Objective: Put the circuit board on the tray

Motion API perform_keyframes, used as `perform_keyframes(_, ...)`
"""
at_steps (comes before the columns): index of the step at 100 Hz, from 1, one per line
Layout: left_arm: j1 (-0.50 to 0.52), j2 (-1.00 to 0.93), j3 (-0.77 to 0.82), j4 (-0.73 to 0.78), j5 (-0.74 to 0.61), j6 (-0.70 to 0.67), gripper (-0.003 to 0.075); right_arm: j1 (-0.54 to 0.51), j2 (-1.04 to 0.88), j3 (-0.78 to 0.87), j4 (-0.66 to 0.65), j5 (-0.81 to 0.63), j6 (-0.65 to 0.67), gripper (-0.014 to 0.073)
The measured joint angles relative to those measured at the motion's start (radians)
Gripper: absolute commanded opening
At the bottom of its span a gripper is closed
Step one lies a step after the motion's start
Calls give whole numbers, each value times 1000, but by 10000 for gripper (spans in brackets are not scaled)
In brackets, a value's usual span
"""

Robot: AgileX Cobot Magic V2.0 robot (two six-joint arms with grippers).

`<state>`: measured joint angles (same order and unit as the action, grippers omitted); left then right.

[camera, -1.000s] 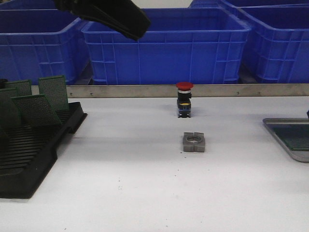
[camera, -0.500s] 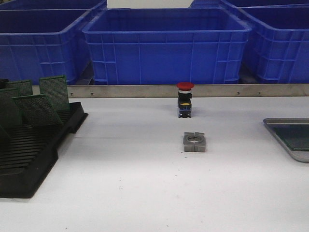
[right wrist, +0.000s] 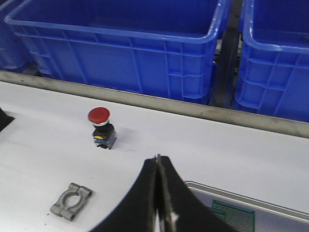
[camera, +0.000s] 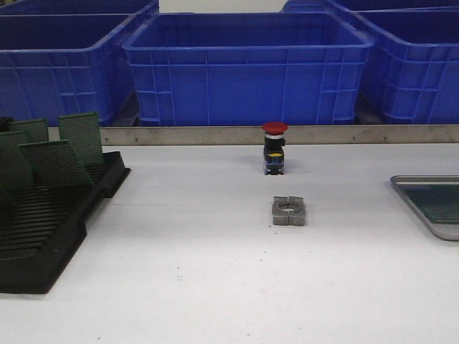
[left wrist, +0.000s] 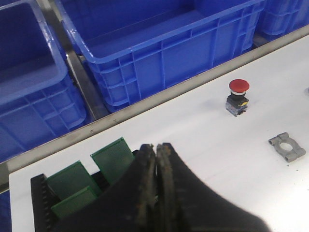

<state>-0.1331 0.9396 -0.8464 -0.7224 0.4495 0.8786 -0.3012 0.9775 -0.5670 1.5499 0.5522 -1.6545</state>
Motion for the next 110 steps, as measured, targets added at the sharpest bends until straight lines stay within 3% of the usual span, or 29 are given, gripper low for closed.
perform_keyframes(31, 0, -378, 320, -26, -144, -4, -17, 154, -278, 154, 20, -7, -34, -60)
perform_keyframes(67, 0, -771, 545, -30, -155, -5, -17, 164, -678, 311, 22, -66, -35, -60)
perform_keyframes(110, 0, -856, 596, -30, -155, -5, -17, 164, -790, 354, 24, -68, -38, -60)
